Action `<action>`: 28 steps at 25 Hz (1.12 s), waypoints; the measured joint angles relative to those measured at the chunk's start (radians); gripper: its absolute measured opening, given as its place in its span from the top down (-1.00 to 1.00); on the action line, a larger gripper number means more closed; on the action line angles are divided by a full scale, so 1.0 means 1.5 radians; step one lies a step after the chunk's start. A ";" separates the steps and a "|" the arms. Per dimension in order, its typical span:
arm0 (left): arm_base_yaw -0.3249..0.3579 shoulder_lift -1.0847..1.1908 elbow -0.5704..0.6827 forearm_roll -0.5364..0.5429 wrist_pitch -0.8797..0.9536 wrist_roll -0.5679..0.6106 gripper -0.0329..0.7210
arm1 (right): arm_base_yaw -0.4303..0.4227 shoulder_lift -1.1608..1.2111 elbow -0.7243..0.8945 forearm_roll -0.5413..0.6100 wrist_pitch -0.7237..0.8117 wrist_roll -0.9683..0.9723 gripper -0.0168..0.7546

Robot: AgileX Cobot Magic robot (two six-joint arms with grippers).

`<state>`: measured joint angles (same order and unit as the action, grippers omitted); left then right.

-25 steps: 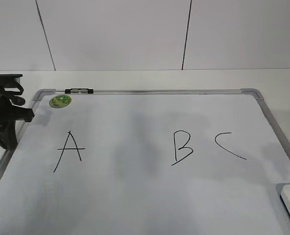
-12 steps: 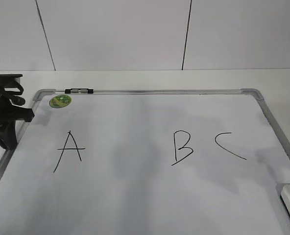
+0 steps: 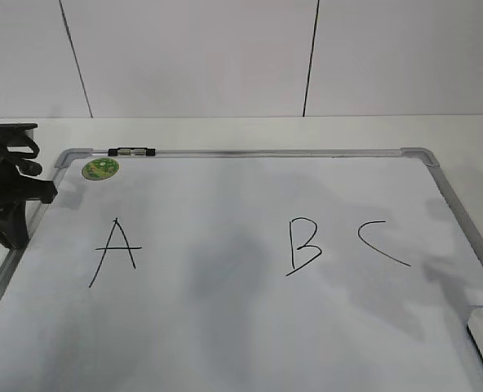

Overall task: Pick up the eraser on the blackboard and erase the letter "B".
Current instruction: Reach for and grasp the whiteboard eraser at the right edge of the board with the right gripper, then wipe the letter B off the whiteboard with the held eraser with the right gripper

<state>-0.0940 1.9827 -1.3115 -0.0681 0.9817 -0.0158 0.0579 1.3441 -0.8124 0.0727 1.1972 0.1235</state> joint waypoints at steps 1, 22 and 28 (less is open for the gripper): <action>0.000 0.000 0.000 0.000 0.000 0.000 0.85 | 0.000 0.005 0.000 0.000 -0.007 -0.003 -0.75; 0.000 0.000 0.000 0.000 0.000 0.000 0.85 | 0.000 0.013 0.083 -0.009 -0.165 -0.012 -0.72; 0.000 0.000 0.000 0.000 0.000 0.000 0.85 | 0.000 0.013 0.084 0.003 -0.175 -0.037 -0.72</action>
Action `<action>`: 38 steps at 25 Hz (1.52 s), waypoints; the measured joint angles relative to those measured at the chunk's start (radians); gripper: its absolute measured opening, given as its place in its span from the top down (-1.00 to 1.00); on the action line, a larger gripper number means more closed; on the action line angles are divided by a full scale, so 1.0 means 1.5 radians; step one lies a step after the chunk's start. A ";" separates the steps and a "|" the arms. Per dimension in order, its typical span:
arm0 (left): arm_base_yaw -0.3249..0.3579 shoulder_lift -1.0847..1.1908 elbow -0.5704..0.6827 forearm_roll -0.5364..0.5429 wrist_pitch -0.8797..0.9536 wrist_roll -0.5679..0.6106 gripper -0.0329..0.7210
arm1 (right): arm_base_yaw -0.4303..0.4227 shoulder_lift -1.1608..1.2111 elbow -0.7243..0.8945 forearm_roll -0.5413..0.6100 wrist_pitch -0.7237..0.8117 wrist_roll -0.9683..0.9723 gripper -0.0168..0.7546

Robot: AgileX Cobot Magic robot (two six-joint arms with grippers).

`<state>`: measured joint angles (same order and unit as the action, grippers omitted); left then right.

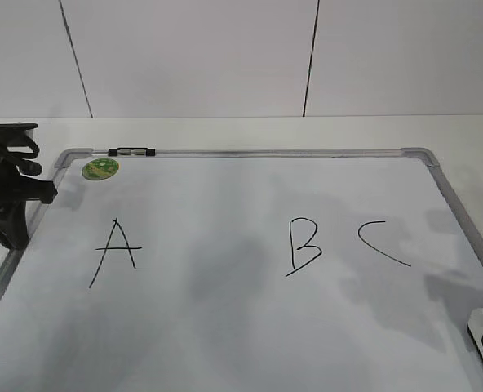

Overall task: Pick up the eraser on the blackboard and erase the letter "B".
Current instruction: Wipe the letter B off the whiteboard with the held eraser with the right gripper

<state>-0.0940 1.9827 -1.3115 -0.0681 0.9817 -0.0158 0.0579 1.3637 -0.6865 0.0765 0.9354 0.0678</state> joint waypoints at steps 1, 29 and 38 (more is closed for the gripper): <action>0.000 0.000 0.000 0.000 0.000 0.000 0.85 | 0.000 0.000 0.000 0.003 0.000 -0.003 -0.72; 0.000 0.000 0.000 0.000 0.000 0.000 0.84 | 0.000 0.080 0.000 0.004 0.024 -0.019 -0.46; 0.000 0.000 0.000 0.000 0.000 0.000 0.84 | 0.000 0.080 0.000 0.003 0.024 -0.019 -0.45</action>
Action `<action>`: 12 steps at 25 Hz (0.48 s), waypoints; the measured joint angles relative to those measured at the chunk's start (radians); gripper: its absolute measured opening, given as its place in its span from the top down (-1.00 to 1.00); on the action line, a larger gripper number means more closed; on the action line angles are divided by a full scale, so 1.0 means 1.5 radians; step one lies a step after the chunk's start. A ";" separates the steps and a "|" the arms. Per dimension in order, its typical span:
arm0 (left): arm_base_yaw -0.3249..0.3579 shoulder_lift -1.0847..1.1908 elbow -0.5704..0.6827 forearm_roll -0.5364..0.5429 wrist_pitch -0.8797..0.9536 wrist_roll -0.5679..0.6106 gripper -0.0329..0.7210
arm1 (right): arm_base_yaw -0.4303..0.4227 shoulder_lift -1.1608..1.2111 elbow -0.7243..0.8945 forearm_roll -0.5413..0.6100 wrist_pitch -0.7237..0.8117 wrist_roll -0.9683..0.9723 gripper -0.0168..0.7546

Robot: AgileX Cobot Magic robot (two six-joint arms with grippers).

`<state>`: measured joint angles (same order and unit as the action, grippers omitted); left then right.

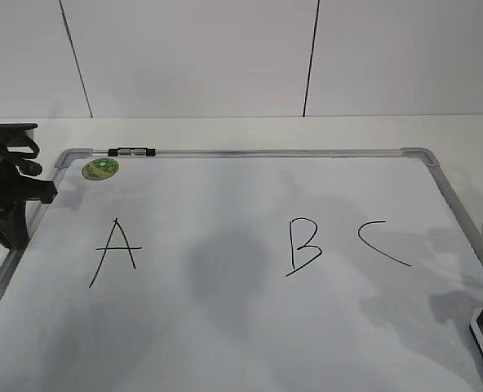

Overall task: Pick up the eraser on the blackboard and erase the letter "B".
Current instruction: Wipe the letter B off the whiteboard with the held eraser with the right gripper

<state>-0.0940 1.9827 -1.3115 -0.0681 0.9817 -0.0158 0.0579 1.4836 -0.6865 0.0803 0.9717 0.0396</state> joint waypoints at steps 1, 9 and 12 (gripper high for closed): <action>0.000 0.000 0.000 0.000 0.000 0.000 0.84 | 0.000 0.000 0.000 0.000 0.000 0.000 -0.45; 0.000 0.000 0.000 0.000 0.000 0.000 0.84 | 0.000 0.001 -0.008 0.000 0.011 0.000 -0.45; 0.000 0.000 0.000 0.000 0.000 0.000 0.84 | 0.000 0.004 -0.035 -0.002 0.039 0.000 -0.45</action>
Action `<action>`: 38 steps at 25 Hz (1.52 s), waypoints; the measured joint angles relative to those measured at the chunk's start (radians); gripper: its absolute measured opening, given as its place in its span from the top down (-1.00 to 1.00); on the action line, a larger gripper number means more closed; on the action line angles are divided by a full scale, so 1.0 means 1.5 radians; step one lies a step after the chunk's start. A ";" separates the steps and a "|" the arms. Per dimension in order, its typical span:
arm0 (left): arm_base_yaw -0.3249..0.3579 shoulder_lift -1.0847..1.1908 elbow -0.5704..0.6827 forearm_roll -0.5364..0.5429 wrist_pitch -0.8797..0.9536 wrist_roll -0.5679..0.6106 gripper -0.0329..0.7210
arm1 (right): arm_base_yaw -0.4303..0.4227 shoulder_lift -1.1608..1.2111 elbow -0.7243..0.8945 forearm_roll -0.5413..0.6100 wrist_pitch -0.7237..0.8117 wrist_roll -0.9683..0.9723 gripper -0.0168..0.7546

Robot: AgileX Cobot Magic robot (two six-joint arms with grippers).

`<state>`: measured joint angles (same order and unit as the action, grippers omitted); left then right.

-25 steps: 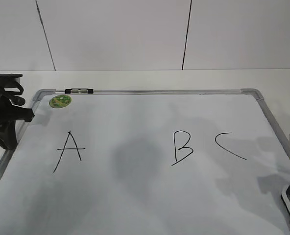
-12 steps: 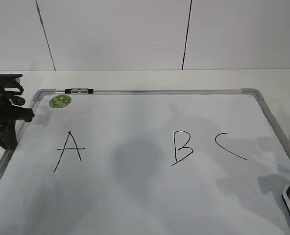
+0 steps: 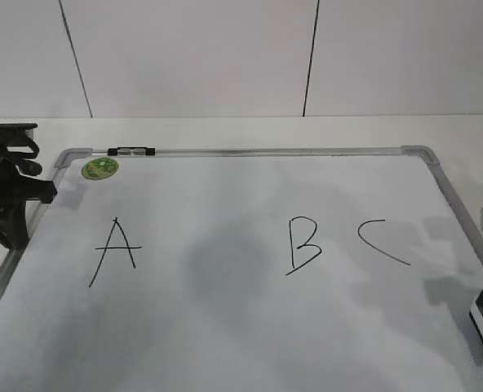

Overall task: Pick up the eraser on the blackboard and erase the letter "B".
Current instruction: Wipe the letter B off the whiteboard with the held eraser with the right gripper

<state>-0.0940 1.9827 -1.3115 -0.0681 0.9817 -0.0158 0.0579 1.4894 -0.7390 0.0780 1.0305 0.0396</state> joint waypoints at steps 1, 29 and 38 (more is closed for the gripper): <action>0.000 0.000 0.000 0.000 0.000 0.000 0.83 | 0.000 0.000 -0.011 0.000 0.006 0.000 -0.45; 0.000 0.000 -0.001 0.000 0.001 0.000 0.83 | 0.240 0.227 -0.500 -0.013 0.125 0.073 -0.44; 0.000 0.000 -0.001 0.000 0.004 0.000 0.83 | 0.277 0.377 -0.623 -0.015 0.126 0.080 -0.44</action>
<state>-0.0940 1.9827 -1.3137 -0.0681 0.9877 -0.0158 0.4737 2.0553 -1.6738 0.0559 1.2199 0.1601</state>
